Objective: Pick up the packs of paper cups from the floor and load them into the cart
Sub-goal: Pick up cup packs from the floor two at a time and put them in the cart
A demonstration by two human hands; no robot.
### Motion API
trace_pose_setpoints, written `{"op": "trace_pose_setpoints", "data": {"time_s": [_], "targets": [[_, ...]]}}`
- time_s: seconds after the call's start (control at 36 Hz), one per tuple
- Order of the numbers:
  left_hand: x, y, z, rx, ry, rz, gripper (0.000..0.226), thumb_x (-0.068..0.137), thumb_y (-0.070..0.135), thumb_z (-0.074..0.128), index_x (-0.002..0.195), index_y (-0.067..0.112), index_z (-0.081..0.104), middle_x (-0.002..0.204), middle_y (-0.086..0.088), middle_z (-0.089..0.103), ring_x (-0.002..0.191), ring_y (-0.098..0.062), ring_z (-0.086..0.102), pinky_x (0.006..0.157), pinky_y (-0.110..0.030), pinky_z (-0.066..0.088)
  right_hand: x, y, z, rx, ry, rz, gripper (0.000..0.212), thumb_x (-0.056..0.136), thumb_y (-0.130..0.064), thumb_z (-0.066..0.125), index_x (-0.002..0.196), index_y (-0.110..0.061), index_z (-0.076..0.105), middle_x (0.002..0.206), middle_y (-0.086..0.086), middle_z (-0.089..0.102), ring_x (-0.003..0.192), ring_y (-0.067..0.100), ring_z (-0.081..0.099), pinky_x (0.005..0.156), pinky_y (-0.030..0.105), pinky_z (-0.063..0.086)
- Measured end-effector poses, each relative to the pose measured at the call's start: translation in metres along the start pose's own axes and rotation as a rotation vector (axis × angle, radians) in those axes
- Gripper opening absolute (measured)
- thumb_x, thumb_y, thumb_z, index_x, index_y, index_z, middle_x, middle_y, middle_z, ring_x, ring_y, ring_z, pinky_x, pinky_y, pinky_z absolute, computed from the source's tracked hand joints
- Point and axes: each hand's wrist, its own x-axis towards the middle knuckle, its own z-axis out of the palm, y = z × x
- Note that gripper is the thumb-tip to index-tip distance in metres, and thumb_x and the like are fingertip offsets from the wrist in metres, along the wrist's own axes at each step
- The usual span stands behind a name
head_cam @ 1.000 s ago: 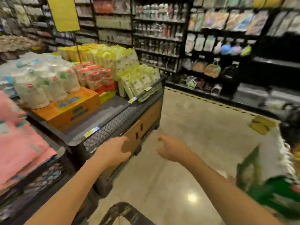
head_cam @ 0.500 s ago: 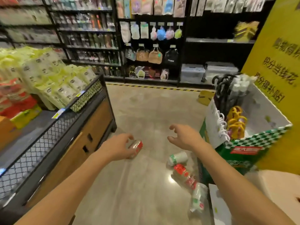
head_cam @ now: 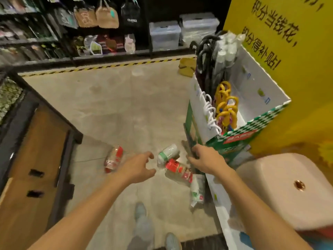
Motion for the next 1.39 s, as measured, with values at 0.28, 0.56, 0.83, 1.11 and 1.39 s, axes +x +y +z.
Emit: {"op": "trace_pose_setpoints", "data": {"time_s": [0.28,0.56,0.83,1.11,1.39], "targets": [[0.204,-0.016,0.084,0.079,-0.256,0.226,0.06,0.085,0.038,0.066,0.142,0.026,0.048,0.139,0.001,0.058,0.125,-0.02,0.057,0.097,-0.038,0.051,0.091,0.08,0.117,0.222,-0.099,0.46,0.06,0.096,-0.051,0.062,0.142,-0.015,0.052,0.131,0.008,0.066,0.12,0.029,0.062,0.091,0.037,0.049],[0.404,-0.061,0.275,0.387,-0.311,0.371,0.067,0.084,0.047,0.066,0.142,0.026,0.041,0.14,-0.003,0.051,0.129,-0.027,0.049,0.102,-0.041,0.043,0.232,0.177,0.312,0.438,-0.071,0.693,0.061,0.088,-0.049,0.072,0.133,-0.012,0.053,0.127,0.009,0.065,0.114,0.03,0.063,0.081,0.03,0.044],[0.566,-0.118,0.501,0.631,-0.221,0.54,0.113,0.074,0.057,0.077,0.158,0.027,0.007,0.162,-0.015,0.018,0.149,-0.038,0.017,0.122,-0.058,0.009,0.375,0.282,0.524,0.551,0.047,0.836,0.101,0.075,-0.05,0.086,0.153,-0.012,0.035,0.148,0.015,0.05,0.135,0.033,0.05,0.11,0.044,0.044],[0.629,-0.128,0.59,0.622,0.063,0.602,0.109,0.063,0.053,0.08,0.151,0.028,0.02,0.144,-0.021,0.041,0.129,-0.043,0.042,0.109,-0.063,0.025,0.408,0.321,0.606,-0.009,0.305,1.024,0.121,0.073,-0.079,0.067,0.16,-0.016,0.01,0.151,0.011,0.038,0.135,0.033,0.044,0.102,0.048,0.04],[0.516,-0.165,0.452,0.237,-0.001,0.193,0.117,0.06,0.089,0.06,0.156,0.037,0.019,0.147,-0.004,0.045,0.131,-0.03,0.048,0.103,-0.051,0.042,0.346,0.224,0.496,0.308,0.354,0.813,0.119,0.058,-0.058,0.091,0.152,-0.017,0.031,0.14,0.011,0.055,0.128,0.034,0.055,0.098,0.05,0.05]]}}
